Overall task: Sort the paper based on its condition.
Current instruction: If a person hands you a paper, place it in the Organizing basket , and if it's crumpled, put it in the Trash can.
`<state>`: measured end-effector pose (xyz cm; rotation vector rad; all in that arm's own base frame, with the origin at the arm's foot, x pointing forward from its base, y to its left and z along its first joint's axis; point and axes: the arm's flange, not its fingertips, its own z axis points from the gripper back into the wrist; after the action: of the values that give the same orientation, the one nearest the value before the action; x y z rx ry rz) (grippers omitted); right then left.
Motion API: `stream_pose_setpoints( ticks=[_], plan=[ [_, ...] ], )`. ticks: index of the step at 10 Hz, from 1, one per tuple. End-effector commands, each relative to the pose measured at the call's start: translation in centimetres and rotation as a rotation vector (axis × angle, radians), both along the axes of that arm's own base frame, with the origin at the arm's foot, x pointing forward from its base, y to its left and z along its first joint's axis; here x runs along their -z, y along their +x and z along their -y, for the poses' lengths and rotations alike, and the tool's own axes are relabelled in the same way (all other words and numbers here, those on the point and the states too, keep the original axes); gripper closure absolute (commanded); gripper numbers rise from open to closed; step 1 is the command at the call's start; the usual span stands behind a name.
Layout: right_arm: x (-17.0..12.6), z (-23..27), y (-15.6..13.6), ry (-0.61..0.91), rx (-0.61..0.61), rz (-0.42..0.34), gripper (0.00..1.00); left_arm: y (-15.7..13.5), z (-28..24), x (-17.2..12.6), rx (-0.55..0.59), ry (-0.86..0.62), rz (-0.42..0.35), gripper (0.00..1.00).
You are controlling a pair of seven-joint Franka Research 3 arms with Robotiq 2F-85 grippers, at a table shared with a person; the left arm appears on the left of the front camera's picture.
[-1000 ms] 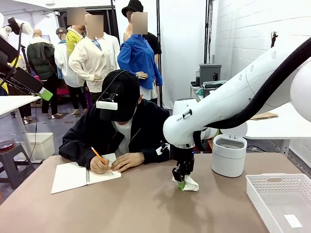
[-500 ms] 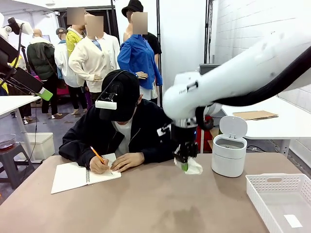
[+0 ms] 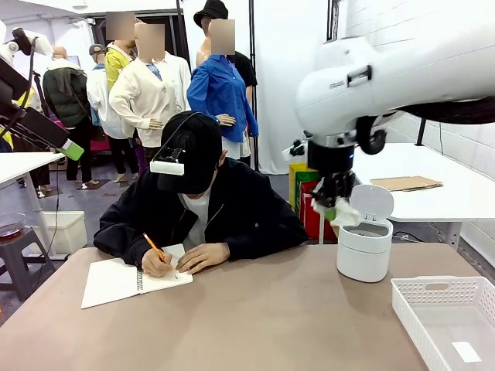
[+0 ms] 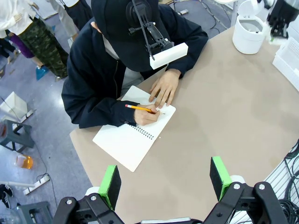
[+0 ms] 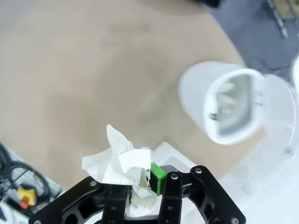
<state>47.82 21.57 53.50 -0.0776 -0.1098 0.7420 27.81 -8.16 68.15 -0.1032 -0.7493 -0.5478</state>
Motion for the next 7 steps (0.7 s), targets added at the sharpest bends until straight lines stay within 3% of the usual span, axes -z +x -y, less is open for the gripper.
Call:
stream_pose_setpoints(
  ticks=[1, 3, 7],
  plan=[
    [0.1, 1.9, 1.0, -0.058, 0.037, 0.084, 1.0, 0.0, -0.1, 0.0, -0.001, -0.002, 0.0, 0.0],
    [0.0, 4.0, 3.0, -0.119, 0.018, 0.1, 1.0, 0.0, -0.1, 0.0, -0.001, -0.002, 0.0, 0.0],
    [4.0, 7.2, 7.7, -0.177, 0.042, 0.14, 1.0, 0.0, -0.1, 0.0, -0.001, -0.002, 0.0, 0.0]
  ],
)
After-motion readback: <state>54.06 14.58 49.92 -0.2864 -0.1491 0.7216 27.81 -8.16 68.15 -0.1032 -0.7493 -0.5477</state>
